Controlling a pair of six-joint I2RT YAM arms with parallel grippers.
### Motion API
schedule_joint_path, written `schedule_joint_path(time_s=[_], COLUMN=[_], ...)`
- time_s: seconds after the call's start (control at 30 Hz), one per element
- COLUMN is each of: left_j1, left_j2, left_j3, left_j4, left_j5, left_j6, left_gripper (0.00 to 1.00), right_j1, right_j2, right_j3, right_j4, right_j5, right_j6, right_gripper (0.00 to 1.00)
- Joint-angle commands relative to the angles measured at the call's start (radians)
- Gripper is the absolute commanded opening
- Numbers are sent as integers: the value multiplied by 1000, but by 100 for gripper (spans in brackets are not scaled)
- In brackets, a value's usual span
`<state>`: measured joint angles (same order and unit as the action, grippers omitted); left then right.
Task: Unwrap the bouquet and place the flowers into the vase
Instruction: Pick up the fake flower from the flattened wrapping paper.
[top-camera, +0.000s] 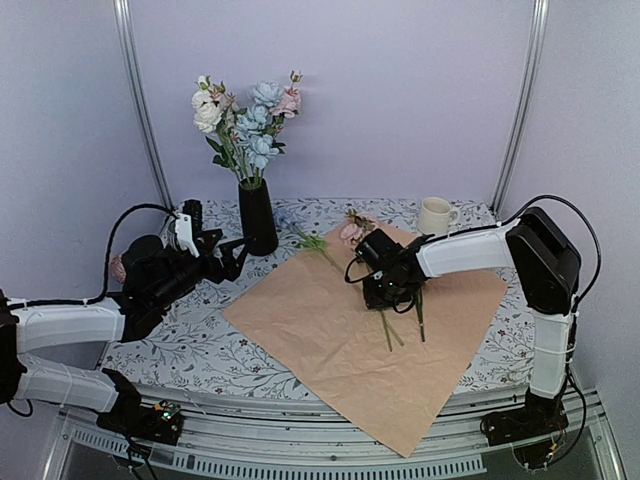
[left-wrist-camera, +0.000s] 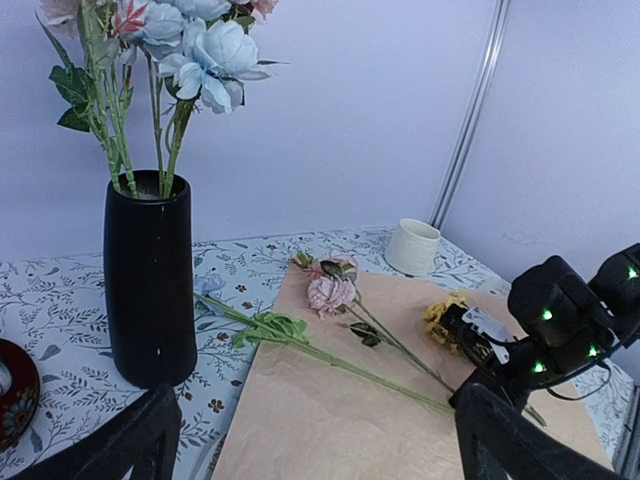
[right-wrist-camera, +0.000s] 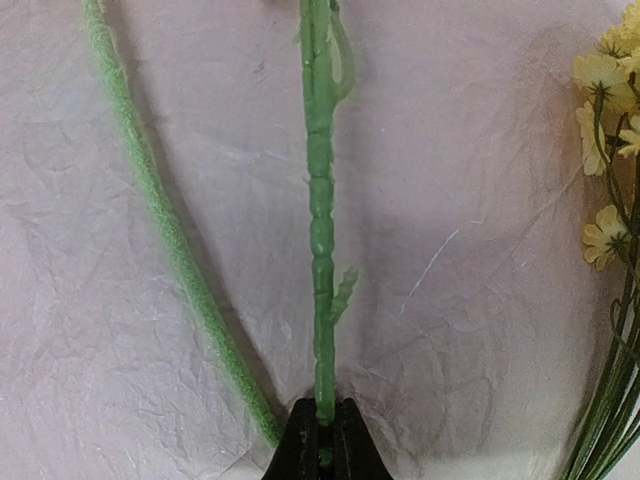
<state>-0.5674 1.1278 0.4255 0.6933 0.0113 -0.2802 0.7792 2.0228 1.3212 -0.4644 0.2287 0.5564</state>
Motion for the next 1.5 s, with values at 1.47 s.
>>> schedule_joint_path(time_s=[1.47], left_j1=[-14], left_j2=[0], left_j3=[35], left_j4=[-43], left_j5=[-47], left_j6=[-23], left_gripper=[98], right_j1=[-5], right_j2=[-685], right_j3=[-472], right_j4=[554], right_j5=[-82], right_j6=[-203], right_gripper=[3])
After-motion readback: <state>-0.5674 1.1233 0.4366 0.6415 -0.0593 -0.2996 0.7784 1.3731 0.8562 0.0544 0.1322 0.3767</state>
